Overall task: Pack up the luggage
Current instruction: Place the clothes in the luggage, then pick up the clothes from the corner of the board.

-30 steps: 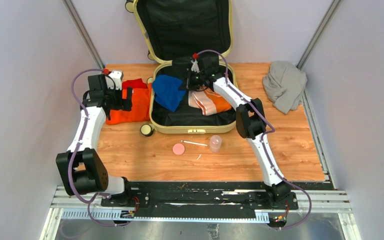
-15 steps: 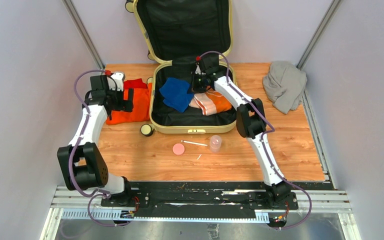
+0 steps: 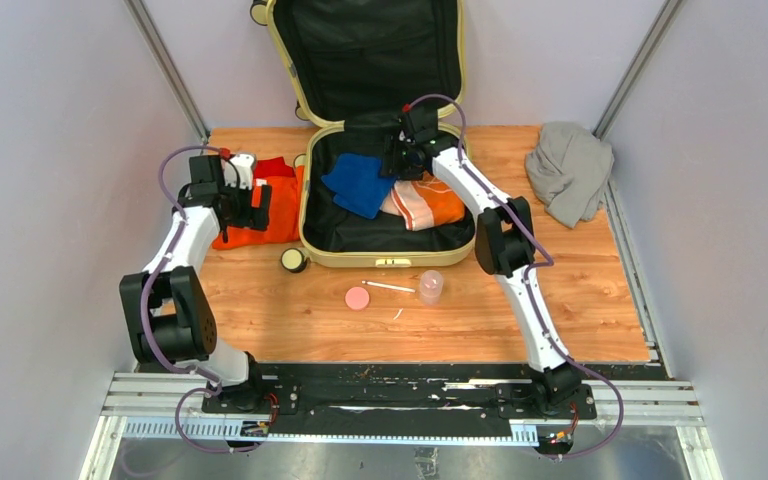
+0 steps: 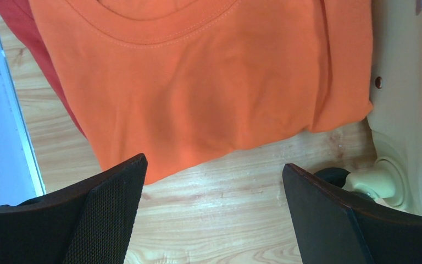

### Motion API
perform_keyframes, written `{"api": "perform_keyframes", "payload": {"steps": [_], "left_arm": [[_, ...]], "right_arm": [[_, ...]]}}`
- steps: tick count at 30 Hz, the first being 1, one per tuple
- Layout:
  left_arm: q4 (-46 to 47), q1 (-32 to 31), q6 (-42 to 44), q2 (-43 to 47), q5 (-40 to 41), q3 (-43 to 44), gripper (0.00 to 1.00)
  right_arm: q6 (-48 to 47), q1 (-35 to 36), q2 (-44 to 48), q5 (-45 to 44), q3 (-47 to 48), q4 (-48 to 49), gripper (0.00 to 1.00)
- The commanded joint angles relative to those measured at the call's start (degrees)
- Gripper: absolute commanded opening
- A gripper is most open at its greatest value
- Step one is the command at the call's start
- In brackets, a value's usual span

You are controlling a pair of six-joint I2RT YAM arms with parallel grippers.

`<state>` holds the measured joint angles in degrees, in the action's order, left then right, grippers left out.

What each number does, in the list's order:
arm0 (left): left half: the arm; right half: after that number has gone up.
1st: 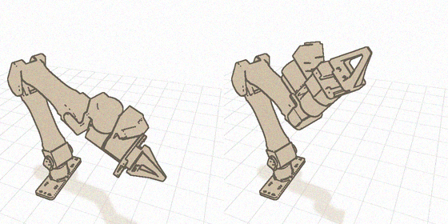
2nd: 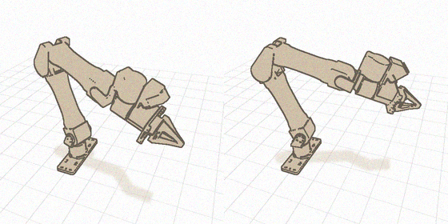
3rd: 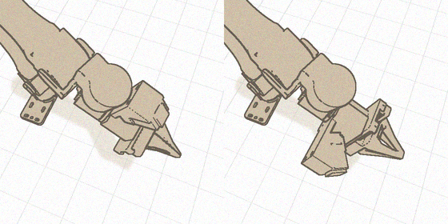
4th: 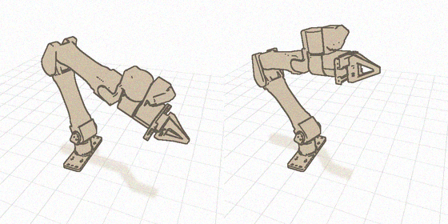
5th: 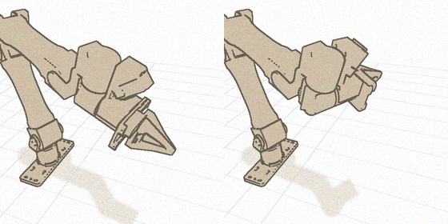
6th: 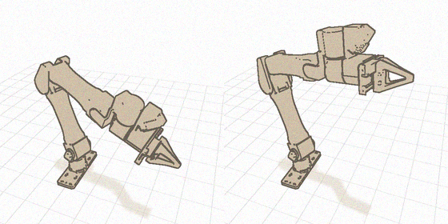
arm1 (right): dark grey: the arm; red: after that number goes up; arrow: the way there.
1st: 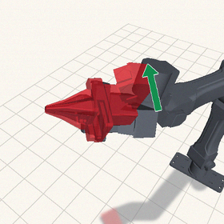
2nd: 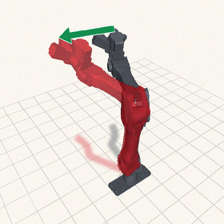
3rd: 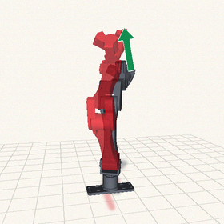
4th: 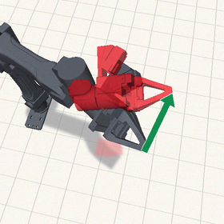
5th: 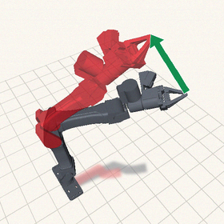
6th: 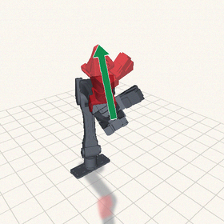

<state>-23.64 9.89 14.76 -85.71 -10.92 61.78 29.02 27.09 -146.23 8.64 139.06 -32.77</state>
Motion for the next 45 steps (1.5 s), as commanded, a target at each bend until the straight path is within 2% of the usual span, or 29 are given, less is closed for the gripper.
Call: {"api": "perform_keyframes", "payload": {"steps": [1,4,6,12,15,19,20,24,25,28,33,37,41,42,43,45], "left_arm": [[1.47,-0.37,1.3,-1.1,0.5,-0.08,1.0],[2.03,-0.64,1.71,-1.17,0.74,0.06,1.0],[2.13,-0.67,1.91,-1.6,0.88,0.45,1.0],[1.88,-0.92,2.18,-2.95,0.6,1.87,1.0],[1.92,-1.66,1.95,-3.96,0.5,2.52,1.0],[3.14,-4.18,2.04,-6.01,1.48,2.57,1.0],[3.72,-4.84,2.09,-6.71,1.86,2.67,1.0],[5.02,-6.92,1.42,-11.33,3.53,5.11,0.99],[5.12,-7.32,1.29,-12.43,3.68,5.97,0.99],[5.29,-8.13,1.25,-15.37,3.67,7.71,0.99],[5.33,-9.28,2.17,-18.15,1.32,7.49,1.0],[2.68,-9.28,2.99,-21.15,-2.11,8.57,1.0],[4.78,-9.29,2.11,-22.03,-1.84,7.38,1.0],[5.39,-9.3,1.65,-22.23,-1.78,7.28,0.98],[5.56,-9.28,1.26,-22.48,-1.61,7.44,0.92],[5.5,-9.28,1.09,-22.82,-1.28,7.94,0.72]], "right_arm": [[-2.05,0.31,7.5,-8.21,-2.23,-1.15,0.68],[-3.58,2.72,9.8,-8.58,-1.67,0.77,0.68],[-3.37,4.23,10.1,-7.84,-0.06,1.51,0.62],[6.13,4.97,8.02,13.33,-5.03,15.68,0.39],[7.93,4.76,1.26,16.35,-0.6,14.17,0.29],[9.32,3.25,-3.75,16.39,-0.18,11.69,0.29],[8.98,2.77,-3.94,15.6,-1.54,11.5,0.31],[5.67,1.49,-3.77,12.93,-4.25,8.03,0.49],[4.75,1.45,-2.96,12.29,-4.78,7.35,0.56],[2.77,1.62,1.72,11.58,-8.61,8.33,0.67],[2.69,2.04,12.0,12.54,-18.66,14.12,0.82],[2.25,3.18,16.78,14.05,-24.17,15.7,0.94],[1.76,4.81,21.5,13.45,-29.51,17.14,0.96],[2.0,5.15,22.65,13.34,-30.94,17.85,0.97],[2.12,5.54,24.31,13.14,-32.46,18.53,0.96],[2.43,6.05,26.67,12.35,-35.08,19.49,0.93]]}}
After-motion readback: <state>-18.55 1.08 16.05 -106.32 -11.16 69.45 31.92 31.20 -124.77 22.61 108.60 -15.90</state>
